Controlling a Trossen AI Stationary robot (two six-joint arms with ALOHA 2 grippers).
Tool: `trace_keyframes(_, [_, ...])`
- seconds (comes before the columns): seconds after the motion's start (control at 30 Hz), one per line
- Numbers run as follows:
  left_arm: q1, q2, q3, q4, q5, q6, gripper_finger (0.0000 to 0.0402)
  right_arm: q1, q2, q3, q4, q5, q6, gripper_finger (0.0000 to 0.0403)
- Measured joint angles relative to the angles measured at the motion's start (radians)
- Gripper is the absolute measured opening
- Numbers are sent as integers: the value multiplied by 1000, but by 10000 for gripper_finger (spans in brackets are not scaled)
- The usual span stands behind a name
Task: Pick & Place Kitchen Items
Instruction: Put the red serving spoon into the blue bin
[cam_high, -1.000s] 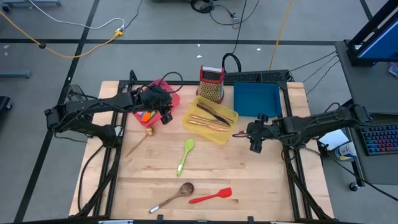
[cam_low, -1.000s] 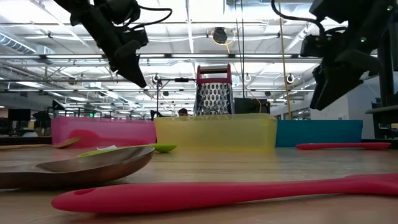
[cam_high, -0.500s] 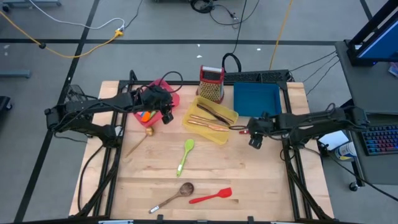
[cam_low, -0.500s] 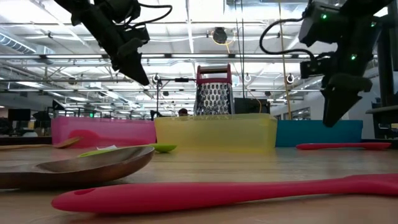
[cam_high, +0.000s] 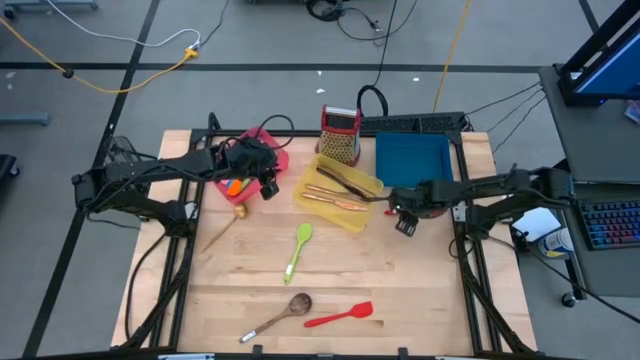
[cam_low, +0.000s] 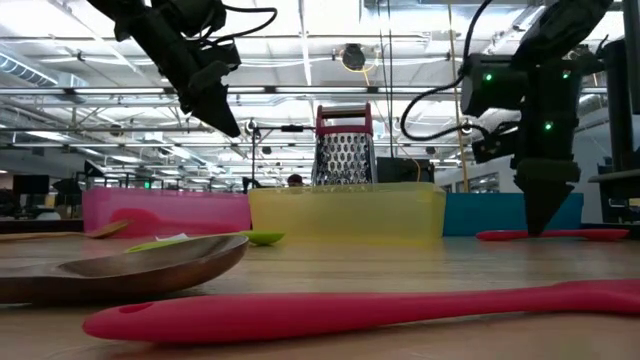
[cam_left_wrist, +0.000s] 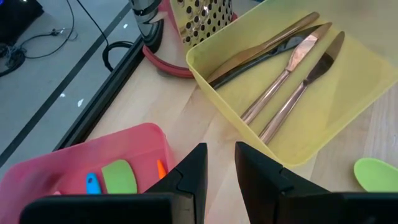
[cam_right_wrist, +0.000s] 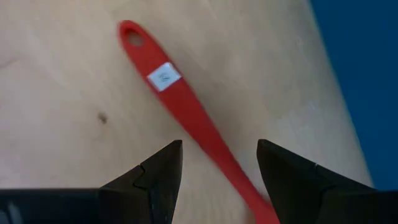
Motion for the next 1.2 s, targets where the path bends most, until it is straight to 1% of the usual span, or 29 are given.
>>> trace_keyframes(0.17, [0,0,0,0,0,0,88,-46,38,0,0,-7,-26,199])
trace_keyframes(0.27, [0,0,0,0,0,1,88,-66,53,1,4,-8,-38,185])
trace_keyframes(0.37, [0,0,0,0,0,1,88,-83,62,2,11,-33,-50,153])
trace_keyframes(0.53, [0,0,0,0,0,1,88,-103,62,2,45,-110,-103,79])
trace_keyframes(0.6, [0,0,0,0,0,1,88,-103,62,2,55,-113,-127,52])
trace_keyframes(0.67, [0,0,0,0,0,1,88,-103,60,1,64,-111,-129,36])
trace_keyframes(0.8, [0,0,0,0,0,1,88,-103,40,-1,72,-113,-92,34])
trace_keyframes(0.87, [0,0,0,0,0,1,88,-104,29,-2,74,-138,-45,32])
trace_keyframes(1.0, [0,0,0,0,0,1,88,-99,-5,-2,74,-141,52,36])
trace_keyframes(1.2, [0,0,0,0,0,1,88,-60,-63,-2,78,-141,85,30])
